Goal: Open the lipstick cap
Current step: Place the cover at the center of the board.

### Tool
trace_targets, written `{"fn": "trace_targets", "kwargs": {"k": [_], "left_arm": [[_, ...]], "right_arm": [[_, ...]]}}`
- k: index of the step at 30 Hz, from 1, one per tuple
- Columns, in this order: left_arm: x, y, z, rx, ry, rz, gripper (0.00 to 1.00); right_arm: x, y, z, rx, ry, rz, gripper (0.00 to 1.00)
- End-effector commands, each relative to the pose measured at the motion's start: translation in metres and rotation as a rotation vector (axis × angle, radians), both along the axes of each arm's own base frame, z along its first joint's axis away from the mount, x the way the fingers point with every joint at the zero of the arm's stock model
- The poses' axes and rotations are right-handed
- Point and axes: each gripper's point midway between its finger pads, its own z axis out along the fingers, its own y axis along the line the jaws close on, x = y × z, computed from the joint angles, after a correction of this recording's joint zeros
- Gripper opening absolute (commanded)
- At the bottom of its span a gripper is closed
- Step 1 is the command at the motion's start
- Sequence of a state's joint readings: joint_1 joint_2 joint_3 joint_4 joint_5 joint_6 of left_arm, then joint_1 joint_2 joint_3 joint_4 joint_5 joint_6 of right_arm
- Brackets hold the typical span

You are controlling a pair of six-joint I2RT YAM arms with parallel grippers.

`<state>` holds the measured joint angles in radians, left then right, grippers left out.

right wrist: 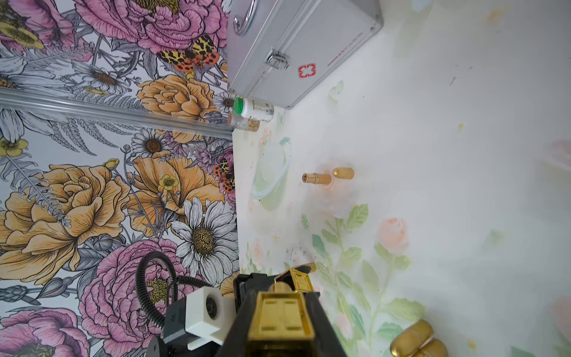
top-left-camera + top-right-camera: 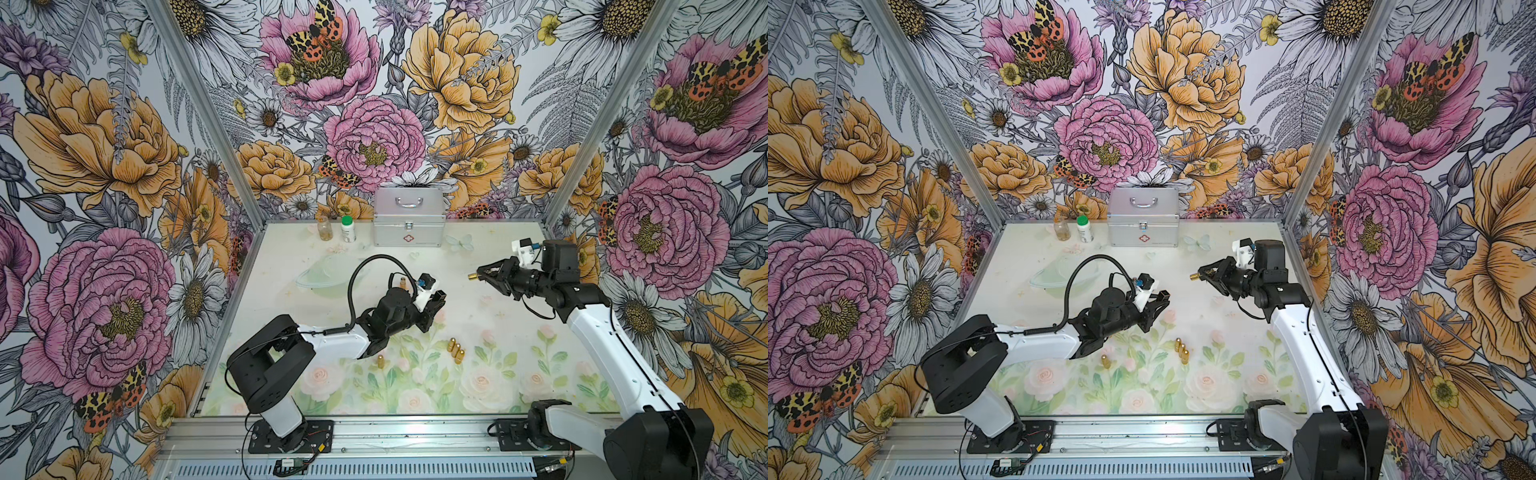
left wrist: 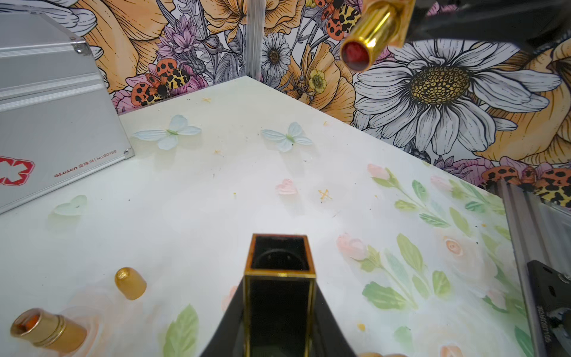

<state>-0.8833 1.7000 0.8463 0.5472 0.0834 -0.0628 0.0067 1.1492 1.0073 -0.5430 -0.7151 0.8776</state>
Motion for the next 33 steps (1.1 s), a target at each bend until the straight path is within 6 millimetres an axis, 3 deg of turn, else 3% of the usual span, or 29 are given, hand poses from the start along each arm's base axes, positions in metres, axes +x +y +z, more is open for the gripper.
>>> {"fn": "trace_targets", "kwargs": {"k": [1, 2, 7, 16, 23, 33], "left_arm": [[0.024, -0.025, 0.019, -0.079, -0.035, 0.02, 0.0], [0.032, -0.032, 0.007, -0.063, -0.027, 0.034, 0.0], [0.072, -0.054, -0.011, -0.044, -0.04, 0.126, 0.02], [0.118, -0.08, -0.065, 0.061, 0.008, 0.21, 0.02], [0.133, -0.088, -0.098, 0.135, 0.069, 0.25, 0.02], [0.121, -0.091, -0.104, 0.149, 0.072, 0.33, 0.05]], "right_arm": [[-0.002, -0.02, -0.017, -0.053, 0.028, -0.063, 0.18], [-0.001, -0.027, -0.018, -0.066, 0.024, -0.083, 0.18], [0.004, -0.053, -0.024, -0.11, 0.021, -0.17, 0.19], [0.007, -0.071, -0.035, -0.142, 0.036, -0.217, 0.19], [0.008, -0.081, -0.042, -0.145, 0.051, -0.237, 0.19], [0.009, -0.088, -0.045, -0.148, 0.057, -0.248, 0.19]]}}
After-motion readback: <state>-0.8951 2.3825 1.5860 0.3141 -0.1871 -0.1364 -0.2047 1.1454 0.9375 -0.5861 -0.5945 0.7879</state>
